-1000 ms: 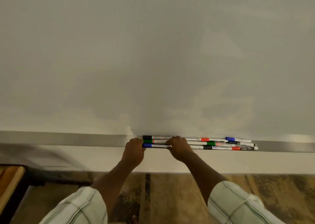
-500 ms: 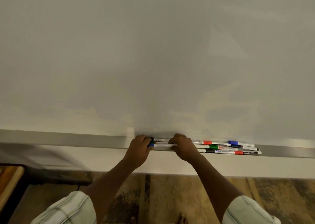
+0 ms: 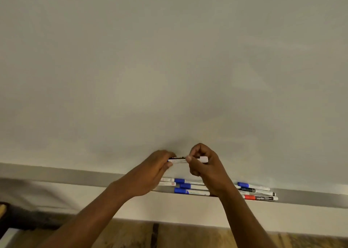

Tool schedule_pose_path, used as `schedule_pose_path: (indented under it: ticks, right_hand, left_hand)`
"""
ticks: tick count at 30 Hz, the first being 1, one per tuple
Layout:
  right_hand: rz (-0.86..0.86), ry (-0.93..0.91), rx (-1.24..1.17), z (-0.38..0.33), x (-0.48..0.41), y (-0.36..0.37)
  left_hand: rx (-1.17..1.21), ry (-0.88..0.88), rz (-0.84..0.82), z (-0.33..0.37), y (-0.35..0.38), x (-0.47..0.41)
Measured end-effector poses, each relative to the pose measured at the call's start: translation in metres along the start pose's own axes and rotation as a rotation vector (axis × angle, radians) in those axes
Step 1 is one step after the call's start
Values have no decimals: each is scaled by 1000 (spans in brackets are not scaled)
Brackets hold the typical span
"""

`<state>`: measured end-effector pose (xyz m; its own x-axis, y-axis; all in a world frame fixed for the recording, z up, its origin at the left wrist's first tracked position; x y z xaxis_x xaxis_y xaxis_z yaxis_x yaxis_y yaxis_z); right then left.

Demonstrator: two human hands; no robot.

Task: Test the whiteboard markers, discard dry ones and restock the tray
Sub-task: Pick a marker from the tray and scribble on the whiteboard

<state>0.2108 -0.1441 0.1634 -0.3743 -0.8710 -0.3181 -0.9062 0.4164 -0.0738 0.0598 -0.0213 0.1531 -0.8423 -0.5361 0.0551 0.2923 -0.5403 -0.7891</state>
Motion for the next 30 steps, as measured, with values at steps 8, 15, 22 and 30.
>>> schedule_pose_path:
  ticks: [8, 15, 22, 30]
  right_hand:
    - [-17, -339, 92, -87, -8, 5]
    - [-64, -342, 71, -137, -5, -10]
    - [-124, -471, 73, -175, -8, -19]
    - [305, -909, 586, -207, -37, -39]
  left_hand:
    - [-49, 249, 147, 72, -49, 12]
    - [-169, 311, 141, 112, -82, 24]
    - [-263, 343, 189, 138, -124, 32]
    - [-471, 484, 1017, 141, -214, -6]
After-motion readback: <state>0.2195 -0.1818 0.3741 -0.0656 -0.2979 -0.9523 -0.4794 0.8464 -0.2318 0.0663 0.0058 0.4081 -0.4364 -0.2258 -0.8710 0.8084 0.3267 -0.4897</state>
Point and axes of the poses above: each hand's wrist, its own x-axis away from the middle knuckle, its own y-axis out of the palm, z = x × y, the point moved 1 cm from there along -x, towards the middle knuckle, and after that the axes turned 13 degrees about -y, right-handed, at the moved point
